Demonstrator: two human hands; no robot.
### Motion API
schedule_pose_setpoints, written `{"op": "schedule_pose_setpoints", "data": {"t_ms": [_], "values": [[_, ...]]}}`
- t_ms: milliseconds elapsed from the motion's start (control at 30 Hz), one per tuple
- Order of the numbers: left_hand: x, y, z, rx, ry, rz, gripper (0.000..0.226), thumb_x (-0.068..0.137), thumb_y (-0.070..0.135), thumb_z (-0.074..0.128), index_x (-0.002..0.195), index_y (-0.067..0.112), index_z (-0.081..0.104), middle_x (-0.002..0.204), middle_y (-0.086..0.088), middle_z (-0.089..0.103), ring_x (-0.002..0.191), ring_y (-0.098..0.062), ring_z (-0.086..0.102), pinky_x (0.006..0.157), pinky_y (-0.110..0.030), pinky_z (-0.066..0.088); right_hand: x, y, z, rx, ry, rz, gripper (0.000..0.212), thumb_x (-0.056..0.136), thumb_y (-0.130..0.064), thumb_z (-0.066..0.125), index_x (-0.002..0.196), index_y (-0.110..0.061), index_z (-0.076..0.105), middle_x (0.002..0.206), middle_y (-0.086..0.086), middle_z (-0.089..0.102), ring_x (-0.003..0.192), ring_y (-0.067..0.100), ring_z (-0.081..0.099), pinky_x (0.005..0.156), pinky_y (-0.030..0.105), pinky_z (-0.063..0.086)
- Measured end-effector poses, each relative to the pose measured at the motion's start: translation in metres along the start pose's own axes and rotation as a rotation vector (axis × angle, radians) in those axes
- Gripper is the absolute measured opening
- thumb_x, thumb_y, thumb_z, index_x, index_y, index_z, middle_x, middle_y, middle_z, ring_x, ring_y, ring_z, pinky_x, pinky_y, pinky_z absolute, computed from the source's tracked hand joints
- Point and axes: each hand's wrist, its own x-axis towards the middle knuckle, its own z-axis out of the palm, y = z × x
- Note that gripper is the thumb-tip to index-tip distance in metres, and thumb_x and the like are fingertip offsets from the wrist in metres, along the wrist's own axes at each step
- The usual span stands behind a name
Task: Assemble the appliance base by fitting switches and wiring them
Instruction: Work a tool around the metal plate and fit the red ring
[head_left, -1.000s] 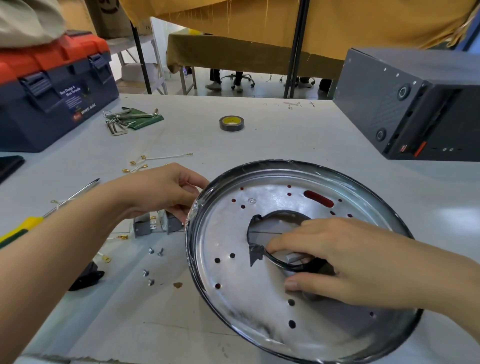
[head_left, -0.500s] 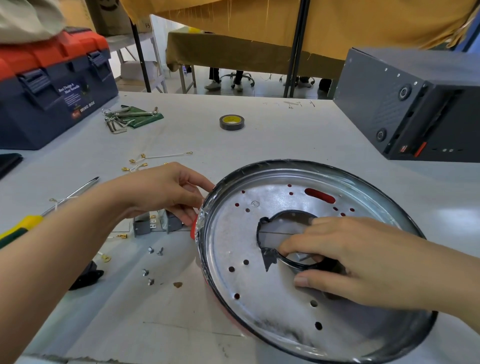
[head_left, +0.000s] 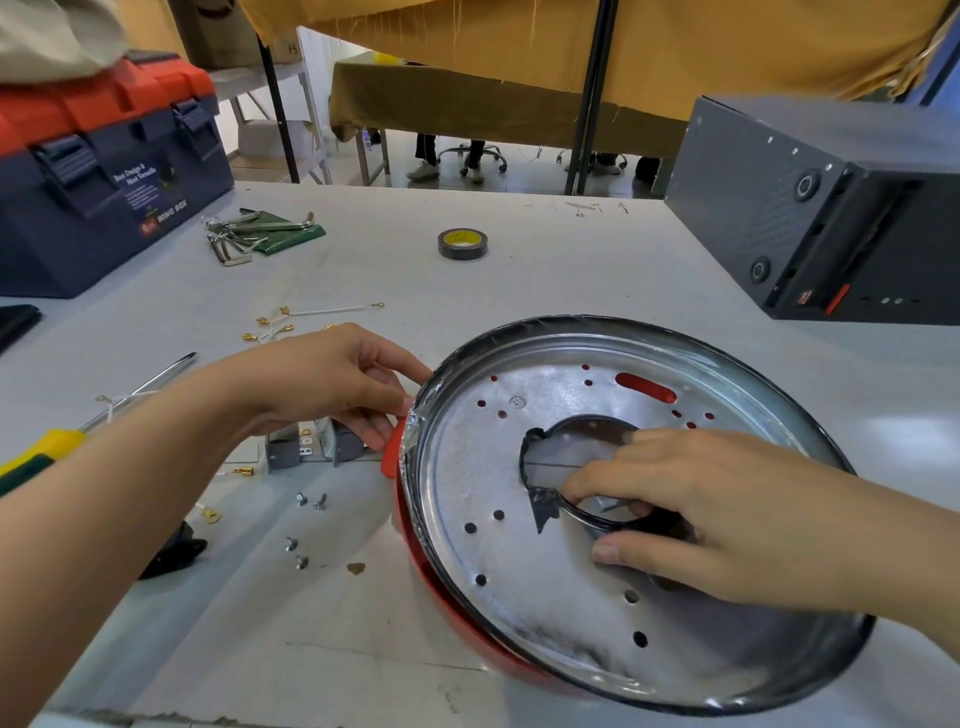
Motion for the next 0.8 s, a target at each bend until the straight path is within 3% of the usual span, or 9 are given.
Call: {"op": "schedule_pose_setpoints", "data": {"t_ms": [367, 533, 667, 800], "values": [[0.001, -0.001, -0.001, 0.017, -0.012, 0.003, 0.024, 0.089, -0.001, 0.056, 0.107, 0.012, 0.066, 0.080, -0.015, 0.073, 0.062, -0.019, 0.070, 0.057, -0.022, 0.056, 0.000, 0.002, 0.003, 0.022, 0.053, -0.023, 0.046, 0.080, -0.074, 0.016, 0.119, -0.053, 0.028, 0.086, -0.021, 0.048, 0.088, -0.003, 0.042, 0.078, 0.028, 0.045], [0.006, 0.005, 0.002, 0.103, -0.024, 0.001, 0.023, 0.097, 0.010, 0.048, 0.104, 0.014, 0.070, 0.079, -0.004, 0.073, 0.058, -0.012, 0.066, 0.056, -0.017, 0.053, 0.006, -0.005, -0.006, 0.020, 0.083, 0.023, 0.055, 0.076, -0.077, 0.016, 0.114, -0.045, 0.040, 0.089, -0.026, 0.049, 0.086, -0.001, 0.047, 0.077, 0.027, 0.047], [0.014, 0.009, 0.006, 0.196, -0.002, 0.023, 0.026, 0.098, 0.014, 0.047, 0.100, 0.019, 0.072, 0.068, 0.006, 0.069, 0.056, -0.010, 0.059, 0.054, -0.017, 0.050, 0.026, -0.005, -0.018, 0.011, 0.164, 0.121, 0.043, 0.077, -0.069, 0.033, 0.100, -0.038, 0.053, 0.084, -0.015, 0.058, 0.079, 0.004, 0.051, 0.069, 0.026, 0.045], [0.015, 0.010, 0.004, 0.204, -0.053, 0.018, 0.025, 0.098, 0.016, 0.049, 0.108, 0.026, 0.070, 0.080, -0.006, 0.071, 0.068, -0.019, 0.060, 0.059, -0.023, 0.051, 0.045, -0.003, -0.019, -0.034, 0.183, 0.150, 0.024, 0.088, -0.051, 0.052, 0.107, -0.037, 0.047, 0.072, -0.016, 0.047, 0.072, 0.005, 0.048, 0.062, 0.026, 0.040]]}}
